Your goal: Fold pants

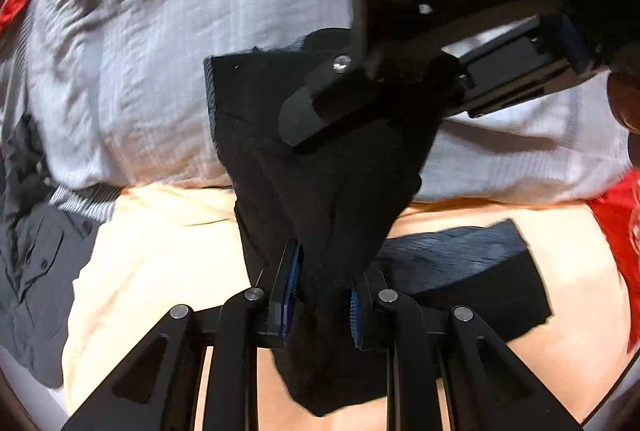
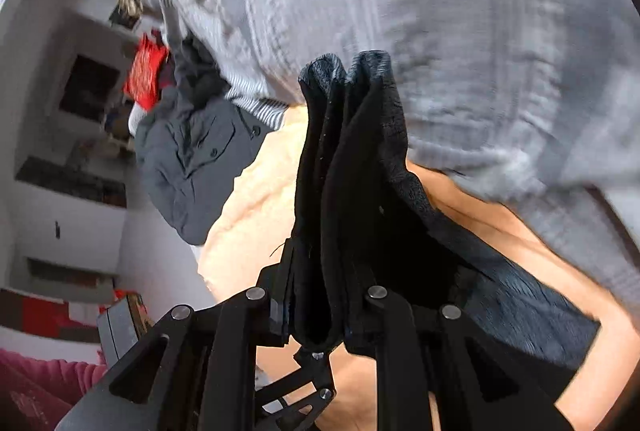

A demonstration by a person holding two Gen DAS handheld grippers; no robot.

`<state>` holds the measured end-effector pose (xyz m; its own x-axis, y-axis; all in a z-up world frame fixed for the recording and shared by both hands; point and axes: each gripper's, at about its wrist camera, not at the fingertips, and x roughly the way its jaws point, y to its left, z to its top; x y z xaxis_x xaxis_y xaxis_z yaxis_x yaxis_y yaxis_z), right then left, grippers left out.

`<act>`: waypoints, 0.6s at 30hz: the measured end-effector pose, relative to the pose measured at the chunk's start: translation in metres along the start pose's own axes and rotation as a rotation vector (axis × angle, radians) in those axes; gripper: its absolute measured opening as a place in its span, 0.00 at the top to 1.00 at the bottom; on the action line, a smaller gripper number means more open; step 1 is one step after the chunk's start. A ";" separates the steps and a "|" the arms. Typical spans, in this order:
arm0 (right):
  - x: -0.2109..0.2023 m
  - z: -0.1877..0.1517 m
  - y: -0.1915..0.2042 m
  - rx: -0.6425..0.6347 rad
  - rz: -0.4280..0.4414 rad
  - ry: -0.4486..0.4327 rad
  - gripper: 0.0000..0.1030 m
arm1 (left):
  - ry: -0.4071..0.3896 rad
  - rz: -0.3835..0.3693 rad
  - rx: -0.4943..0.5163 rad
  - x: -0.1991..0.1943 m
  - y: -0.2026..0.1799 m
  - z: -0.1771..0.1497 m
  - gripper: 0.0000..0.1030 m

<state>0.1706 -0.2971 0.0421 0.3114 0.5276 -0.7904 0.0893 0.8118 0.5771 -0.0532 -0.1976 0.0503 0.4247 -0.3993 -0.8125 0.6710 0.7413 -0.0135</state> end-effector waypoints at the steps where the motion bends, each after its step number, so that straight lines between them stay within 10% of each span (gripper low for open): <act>1: -0.012 -0.009 -0.009 0.019 -0.001 -0.019 0.82 | 0.002 -0.016 0.017 -0.001 -0.011 0.001 0.78; 18: -0.074 -0.178 -0.204 0.449 0.016 -0.179 0.82 | 0.182 -0.152 0.335 0.051 -0.183 -0.058 0.78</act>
<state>-0.0392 -0.4569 -0.0533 0.4702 0.4556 -0.7559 0.4710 0.5948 0.6515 -0.1898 -0.3218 -0.0225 0.2109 -0.3669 -0.9060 0.8914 0.4526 0.0241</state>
